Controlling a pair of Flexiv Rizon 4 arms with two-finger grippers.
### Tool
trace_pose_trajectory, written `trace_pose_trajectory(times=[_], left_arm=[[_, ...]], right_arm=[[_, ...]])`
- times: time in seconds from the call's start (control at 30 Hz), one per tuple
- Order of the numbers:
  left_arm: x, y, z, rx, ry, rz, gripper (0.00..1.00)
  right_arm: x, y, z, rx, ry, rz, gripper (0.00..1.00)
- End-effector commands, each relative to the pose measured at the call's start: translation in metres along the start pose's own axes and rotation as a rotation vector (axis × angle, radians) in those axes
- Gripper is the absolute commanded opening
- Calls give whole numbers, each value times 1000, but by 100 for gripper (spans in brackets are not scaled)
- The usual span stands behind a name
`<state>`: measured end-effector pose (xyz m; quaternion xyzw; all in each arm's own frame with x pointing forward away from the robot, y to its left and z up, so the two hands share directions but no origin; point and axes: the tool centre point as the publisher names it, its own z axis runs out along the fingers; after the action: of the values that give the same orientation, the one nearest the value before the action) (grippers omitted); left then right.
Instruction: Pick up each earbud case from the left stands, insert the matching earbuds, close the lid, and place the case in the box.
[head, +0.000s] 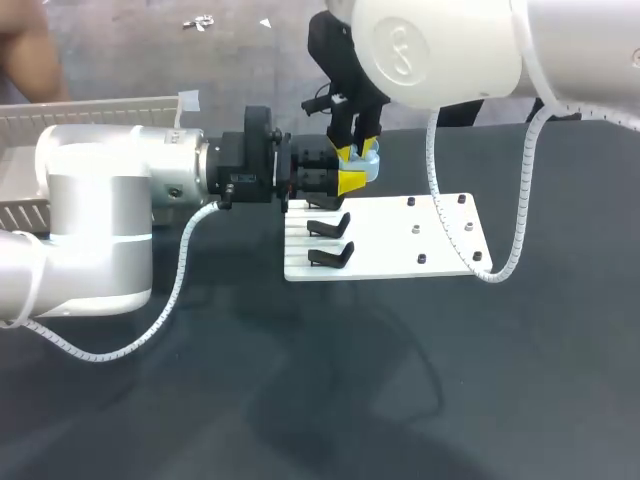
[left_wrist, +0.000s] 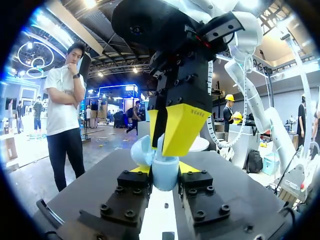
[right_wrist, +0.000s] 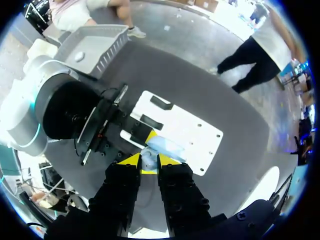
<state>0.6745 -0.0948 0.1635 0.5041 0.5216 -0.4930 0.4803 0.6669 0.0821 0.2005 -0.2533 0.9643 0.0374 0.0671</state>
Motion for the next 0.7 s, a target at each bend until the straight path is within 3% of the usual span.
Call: trace_pose_trajectory(times=[0.03,0.27,0.37,0.7], left_arm=[[0,-1,0,-6,-6,5,0],[0,-1,0,-6,-6,5,0],[0,-1,0,-6,-6,5,0],[0,-1,0,-6,-6,5,0]], right_arm=[[-1,1,4,2,5,-2,0],[0,1,5,7,9,-5,0],[0,2,5,6,10,-8,29],[0,2,2,6,2,-9,35]])
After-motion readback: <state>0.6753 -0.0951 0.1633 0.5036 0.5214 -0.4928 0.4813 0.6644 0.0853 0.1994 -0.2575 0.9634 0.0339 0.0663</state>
